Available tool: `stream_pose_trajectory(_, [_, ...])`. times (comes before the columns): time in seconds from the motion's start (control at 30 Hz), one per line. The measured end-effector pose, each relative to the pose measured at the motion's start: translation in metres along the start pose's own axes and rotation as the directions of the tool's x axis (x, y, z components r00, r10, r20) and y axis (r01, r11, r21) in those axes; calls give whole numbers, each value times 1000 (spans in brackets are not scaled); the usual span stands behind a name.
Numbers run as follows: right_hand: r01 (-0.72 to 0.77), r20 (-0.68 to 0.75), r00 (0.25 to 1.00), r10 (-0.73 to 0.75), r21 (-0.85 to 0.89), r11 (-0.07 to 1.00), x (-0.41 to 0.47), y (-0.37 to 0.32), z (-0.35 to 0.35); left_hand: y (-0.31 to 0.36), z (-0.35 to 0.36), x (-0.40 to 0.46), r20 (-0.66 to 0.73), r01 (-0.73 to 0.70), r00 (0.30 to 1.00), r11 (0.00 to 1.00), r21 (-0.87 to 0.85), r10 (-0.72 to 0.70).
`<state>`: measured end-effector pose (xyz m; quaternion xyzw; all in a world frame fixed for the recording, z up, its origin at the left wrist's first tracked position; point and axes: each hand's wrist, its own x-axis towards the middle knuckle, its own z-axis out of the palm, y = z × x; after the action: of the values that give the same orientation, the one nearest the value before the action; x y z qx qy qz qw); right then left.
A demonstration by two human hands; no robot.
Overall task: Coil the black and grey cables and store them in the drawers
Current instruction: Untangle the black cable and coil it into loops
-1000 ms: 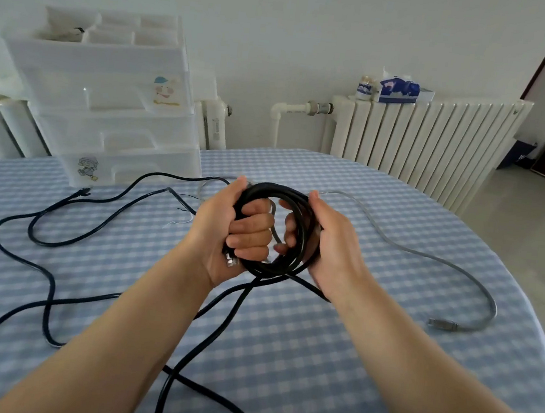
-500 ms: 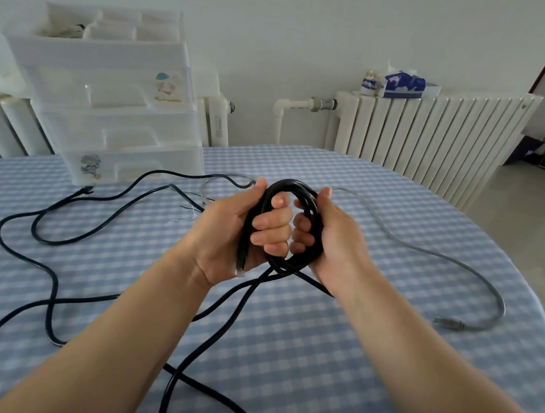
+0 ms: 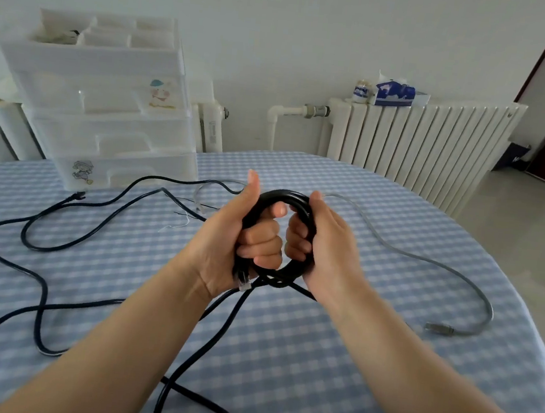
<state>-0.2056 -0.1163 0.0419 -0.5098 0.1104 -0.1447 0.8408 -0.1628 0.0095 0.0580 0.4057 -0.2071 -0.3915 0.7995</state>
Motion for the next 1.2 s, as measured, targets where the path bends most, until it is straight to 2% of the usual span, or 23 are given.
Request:
stream_pose_trajectory(0.07, [-105, 124, 988, 93, 101, 989, 2, 0, 1, 6, -3, 0, -59, -74, 996, 994, -79, 69])
stream_pose_trajectory(0.13, [-208, 228, 956, 185, 81, 975, 4, 3, -1, 13, -6, -1, -127, -156, 982, 980, -126, 140])
stream_pose_trajectory(0.23, [-275, 359, 885, 297, -114, 955, 6, 5, -7, 24, -12, -1, -150, -260, 959, 956, -135, 240])
stream_pose_trajectory(0.33, [-197, 438, 800, 410, -454, 869, -1, 11, -7, 37, -20, -5, -183, -393, 913, 905, -164, 364])
stream_pose_trajectory(0.37, [-163, 426, 808, 408, -504, 848, -2, 15, -6, 42, -23, -6, -204, -438, 892, 883, -169, 404])
stream_pose_trajectory(0.43, [-171, 358, 866, 350, -447, 878, -2, 20, -2, 52, -28, -9, -267, -515, 845, 840, -172, 463])
stream_pose_trajectory(0.5, [-142, 230, 944, 238, -371, 918, 0, 20, 1, 57, -34, -12, -360, -575, 792, 800, -172, 492])
stream_pose_trajectory(0.53, [-73, 155, 976, 153, -428, 901, 1, 20, 1, 59, -36, -12, -408, -597, 767, 783, -173, 495])
stream_pose_trajectory(0.57, [12, 104, 993, 54, -548, 836, 2, 19, 1, 60, -37, -12, -451, -615, 745, 769, -176, 492])
stream_pose_trajectory(0.63, [143, 106, 989, -98, -813, 564, 1, 19, -2, 58, -36, -12, -509, -631, 714, 757, -172, 480])
stream_pose_trajectory(0.73, [234, 229, 971, -64, -968, 89, -10, 17, 1, 50, -28, -9, -539, -611, 697, 785, -101, 473])
stream_pose_trajectory(0.77, [272, 273, 962, -27, -962, -25, -14, 17, 4, 47, -25, -8, -546, -594, 688, 803, -47, 477])
stream_pose_trajectory(0.8, [319, 320, 947, 0, -943, -90, -18, 17, 6, 46, -22, -7, -554, -574, 674, 819, 23, 488])
stream_pose_trajectory(0.9, [459, 464, 886, 7, -874, -162, -29, 17, 16, 41, -20, -7, -559, -532, 607, 812, 242, 565])
stream_pose_trajectory(1.0, [579, 591, 806, -9, -792, -192, -37, 19, 22, 33, -20, -5, -512, -491, 581, 774, 399, 632])
stream_pose_trajectory(1.1, [642, 669, 741, -48, -728, -240, -37, 19, 21, 22, -21, -1, -426, -387, 599, 711, 587, 678])
stream_pose_trajectory(1.2, [719, 763, 633, -127, -641, -270, -30, 16, 15, 15, -21, 3, -347, -272, 673, 655, 705, 653])
